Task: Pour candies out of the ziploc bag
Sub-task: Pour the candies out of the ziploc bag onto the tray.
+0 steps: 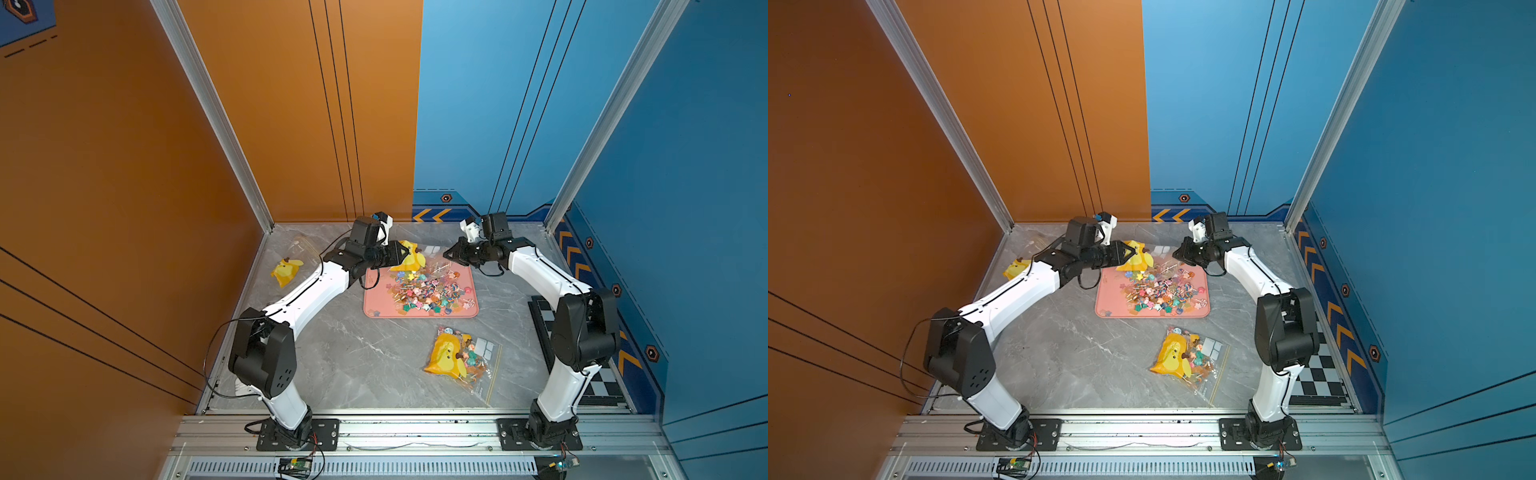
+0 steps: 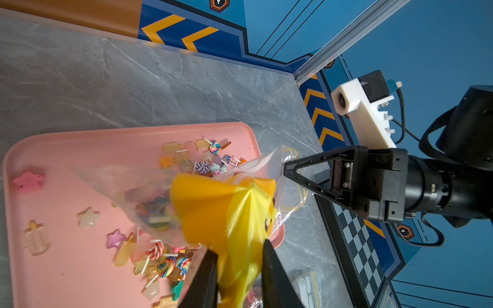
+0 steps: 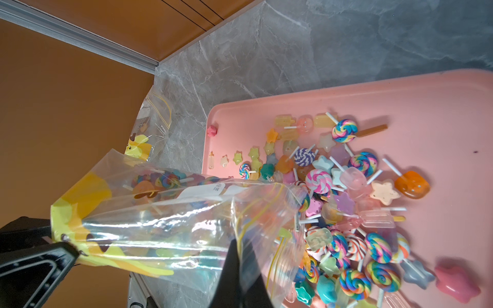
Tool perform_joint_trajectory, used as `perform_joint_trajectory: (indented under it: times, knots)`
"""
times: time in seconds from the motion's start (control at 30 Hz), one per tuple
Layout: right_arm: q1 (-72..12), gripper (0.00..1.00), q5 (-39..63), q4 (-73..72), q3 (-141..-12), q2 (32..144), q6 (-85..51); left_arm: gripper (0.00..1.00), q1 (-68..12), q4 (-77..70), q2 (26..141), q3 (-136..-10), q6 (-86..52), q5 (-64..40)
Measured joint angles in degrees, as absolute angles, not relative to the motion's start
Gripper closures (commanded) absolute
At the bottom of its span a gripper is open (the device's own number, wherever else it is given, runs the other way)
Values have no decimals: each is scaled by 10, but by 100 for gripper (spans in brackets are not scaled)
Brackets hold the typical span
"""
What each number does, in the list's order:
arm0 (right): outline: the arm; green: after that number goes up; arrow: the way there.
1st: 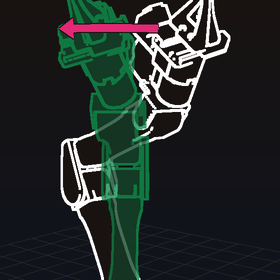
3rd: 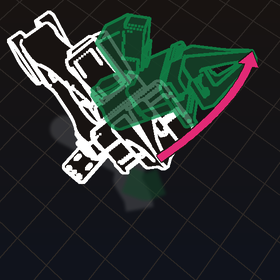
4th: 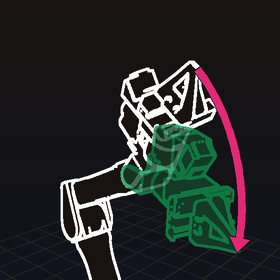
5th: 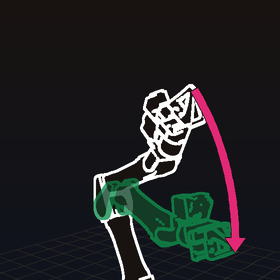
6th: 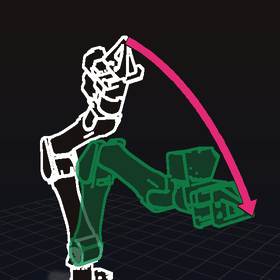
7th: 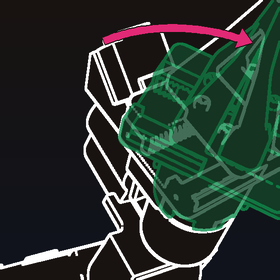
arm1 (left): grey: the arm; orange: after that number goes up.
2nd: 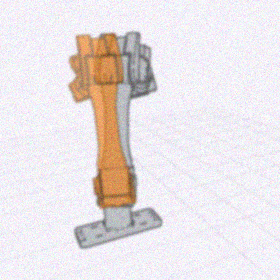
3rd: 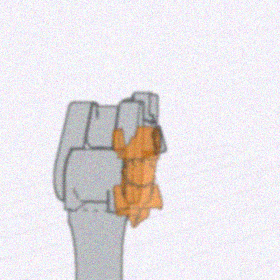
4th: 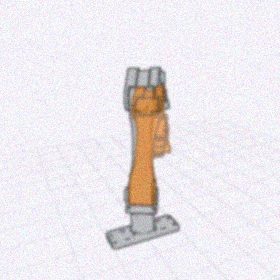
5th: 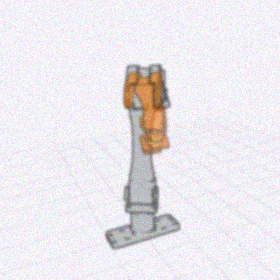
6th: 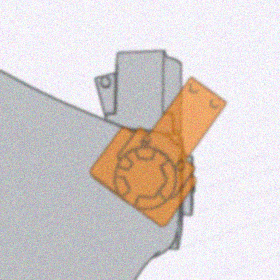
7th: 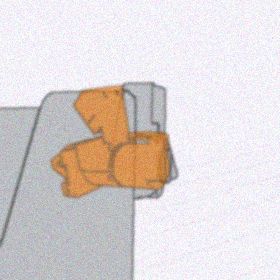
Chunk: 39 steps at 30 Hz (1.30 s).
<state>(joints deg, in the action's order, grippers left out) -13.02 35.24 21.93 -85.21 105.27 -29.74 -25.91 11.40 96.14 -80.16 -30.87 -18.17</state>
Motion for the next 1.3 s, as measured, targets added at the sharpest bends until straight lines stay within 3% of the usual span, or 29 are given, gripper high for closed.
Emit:
perform_joint_trajectory:
  times: [1.3]
  knots:
    - [-126,100,356,214,-837,1052,-298,100,-266,115,964,-809,-309,-182]
